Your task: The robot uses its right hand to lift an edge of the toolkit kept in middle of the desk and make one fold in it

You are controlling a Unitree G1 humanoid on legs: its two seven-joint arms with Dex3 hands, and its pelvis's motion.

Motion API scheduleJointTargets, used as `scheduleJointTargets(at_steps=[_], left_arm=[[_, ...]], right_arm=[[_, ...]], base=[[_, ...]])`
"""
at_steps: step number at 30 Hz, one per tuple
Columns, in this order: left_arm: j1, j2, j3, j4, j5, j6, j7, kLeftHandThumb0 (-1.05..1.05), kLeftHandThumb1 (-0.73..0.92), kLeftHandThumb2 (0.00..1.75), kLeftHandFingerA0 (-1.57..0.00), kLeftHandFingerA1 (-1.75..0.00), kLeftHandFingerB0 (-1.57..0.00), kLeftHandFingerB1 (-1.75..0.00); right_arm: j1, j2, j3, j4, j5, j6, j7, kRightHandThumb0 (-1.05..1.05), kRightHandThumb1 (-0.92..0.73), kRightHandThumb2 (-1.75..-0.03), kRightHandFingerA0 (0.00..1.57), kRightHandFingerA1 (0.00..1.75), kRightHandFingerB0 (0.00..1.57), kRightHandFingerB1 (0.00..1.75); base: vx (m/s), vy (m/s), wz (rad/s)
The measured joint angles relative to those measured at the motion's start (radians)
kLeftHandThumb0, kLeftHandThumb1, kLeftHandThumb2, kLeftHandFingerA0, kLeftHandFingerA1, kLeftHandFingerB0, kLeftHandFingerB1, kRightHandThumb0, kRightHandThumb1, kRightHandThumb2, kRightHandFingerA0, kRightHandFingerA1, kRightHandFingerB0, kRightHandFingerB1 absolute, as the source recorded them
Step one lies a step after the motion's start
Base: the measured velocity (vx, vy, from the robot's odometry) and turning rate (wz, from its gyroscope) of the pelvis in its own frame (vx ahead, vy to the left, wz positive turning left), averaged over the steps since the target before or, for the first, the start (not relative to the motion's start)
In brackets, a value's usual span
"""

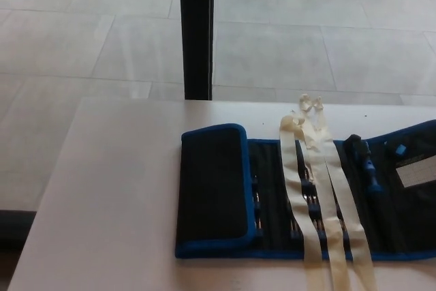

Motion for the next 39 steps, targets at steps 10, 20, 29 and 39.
scheduleJointTargets(at_steps=[10,20,29,39], left_arm=[[-0.064,0.062,0.091,0.081,-0.028,0.001,0.0,-0.74,0.89,0.67,-0.44,-0.66,-0.32,-0.48],[-0.089,0.089,0.144,0.142,-0.047,0.001,-0.002,-0.75,0.91,0.66,-0.47,-0.68,-0.35,-0.51],[-0.091,0.122,0.171,0.182,-0.061,0.001,-0.005,-0.76,0.9,0.67,-0.44,-0.68,-0.35,-0.51],[-0.092,0.123,0.175,0.192,-0.075,0.001,-0.008,-0.74,0.7,1.09,-0.42,-0.68,-0.32,-0.58]], right_arm=[[-0.076,-0.046,-0.283,0.056,0.135,0.021,-0.014,-0.75,-0.86,-0.67,1.09,1.34,0.0,0.8],[-0.177,-0.179,-0.544,0.134,0.265,0.039,-0.084,-0.71,-0.85,-0.7,0.86,1.58,0.0,0.73],[-0.355,-0.322,-0.654,0.102,0.382,0.066,-0.165,-0.73,-0.82,-0.63,0.7,1.0,0.18,0.81],[-0.451,-0.278,-0.548,-0.212,0.458,0.126,-0.193,-0.83,-0.7,-0.61,0.79,0.68,0.52,0.61]], base=[[0.0,0.0,0.0],[0.0,0.0,0.0],[0.0,0.0,0.0],[0.0,0.0,0.01]])
